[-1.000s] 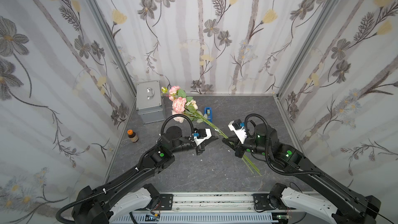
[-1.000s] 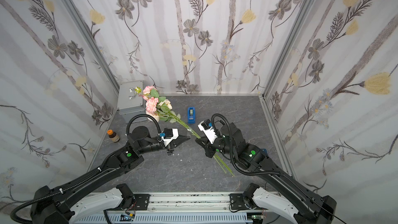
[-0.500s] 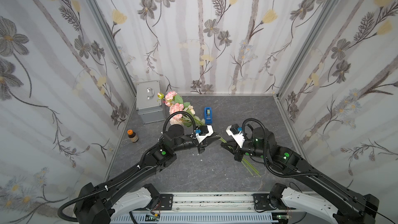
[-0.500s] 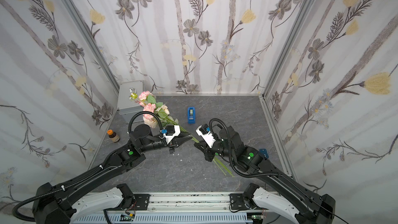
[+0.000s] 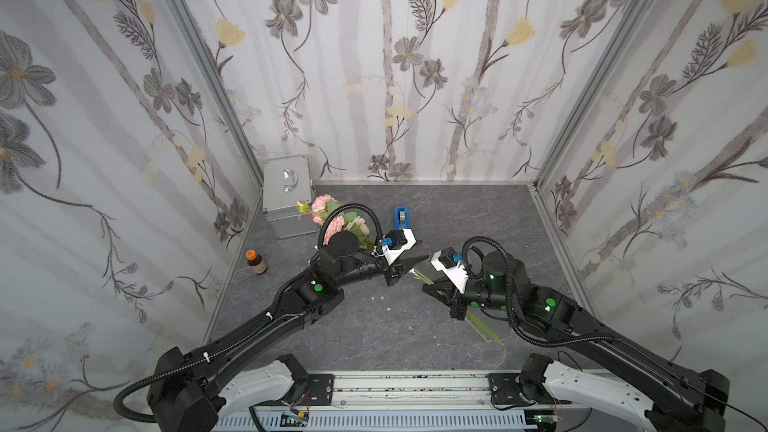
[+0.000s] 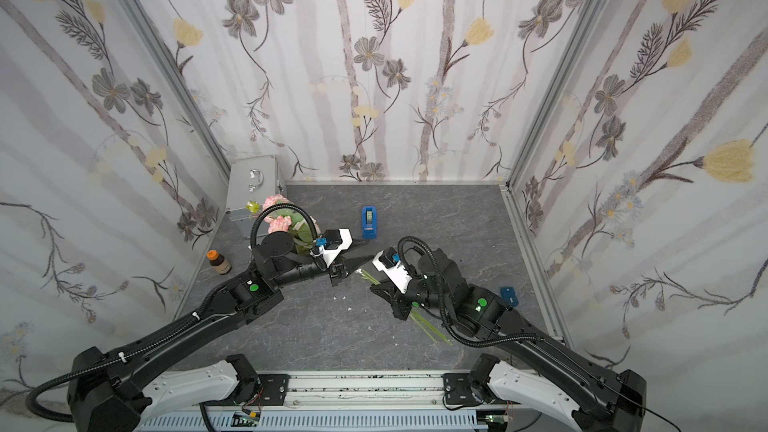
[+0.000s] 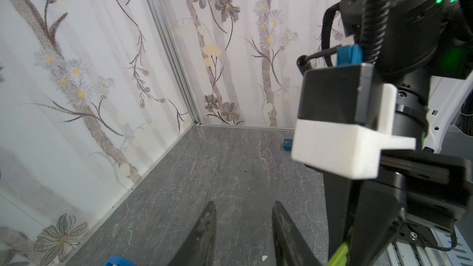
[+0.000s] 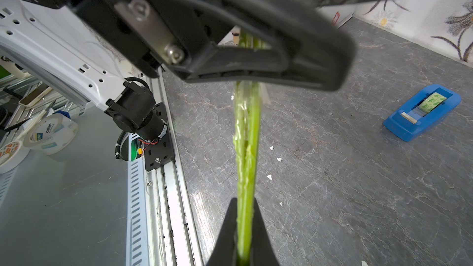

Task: Wrap bouquets with tape
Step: Wrap the tape around the bouquet.

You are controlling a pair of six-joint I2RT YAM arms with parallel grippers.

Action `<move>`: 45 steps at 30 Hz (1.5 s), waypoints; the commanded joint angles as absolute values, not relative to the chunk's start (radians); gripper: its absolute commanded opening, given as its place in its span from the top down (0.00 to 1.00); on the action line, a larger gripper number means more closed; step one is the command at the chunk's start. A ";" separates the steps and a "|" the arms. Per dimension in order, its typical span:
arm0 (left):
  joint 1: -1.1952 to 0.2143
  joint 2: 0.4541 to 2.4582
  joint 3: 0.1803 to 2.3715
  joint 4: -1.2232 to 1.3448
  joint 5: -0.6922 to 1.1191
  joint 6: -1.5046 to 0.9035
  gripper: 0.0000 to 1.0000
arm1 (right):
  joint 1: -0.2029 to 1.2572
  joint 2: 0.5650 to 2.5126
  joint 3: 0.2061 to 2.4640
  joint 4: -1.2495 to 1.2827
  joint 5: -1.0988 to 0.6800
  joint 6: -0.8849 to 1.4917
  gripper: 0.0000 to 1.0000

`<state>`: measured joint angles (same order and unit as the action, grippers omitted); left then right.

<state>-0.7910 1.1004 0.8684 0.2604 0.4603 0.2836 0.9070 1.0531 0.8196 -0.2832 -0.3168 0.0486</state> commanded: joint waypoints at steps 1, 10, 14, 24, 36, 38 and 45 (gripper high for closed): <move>-0.793 1.123 0.914 0.170 0.394 0.284 0.62 | 0.915 1.046 0.818 -0.188 -0.345 0.027 1.00; -0.806 1.207 1.104 -0.070 0.101 0.269 0.55 | 0.919 1.060 0.820 -0.182 -0.207 0.073 1.00; -0.808 1.225 1.212 -0.159 -0.035 0.224 0.49 | 0.905 1.067 0.818 -0.161 -0.100 0.126 1.00; -0.811 1.065 1.200 -0.094 0.050 -0.228 0.41 | 0.798 1.120 0.797 0.020 0.019 0.218 1.00; -0.816 1.089 0.792 0.465 0.100 -0.495 0.00 | 0.801 1.128 0.814 0.188 -0.288 0.190 1.00; -0.816 1.108 0.803 0.497 0.144 -0.467 0.00 | 0.803 1.117 0.807 0.204 -0.364 0.194 1.00; -0.816 1.090 0.709 0.807 0.273 -0.427 0.00 | 0.804 1.034 0.768 0.319 -0.553 0.292 1.00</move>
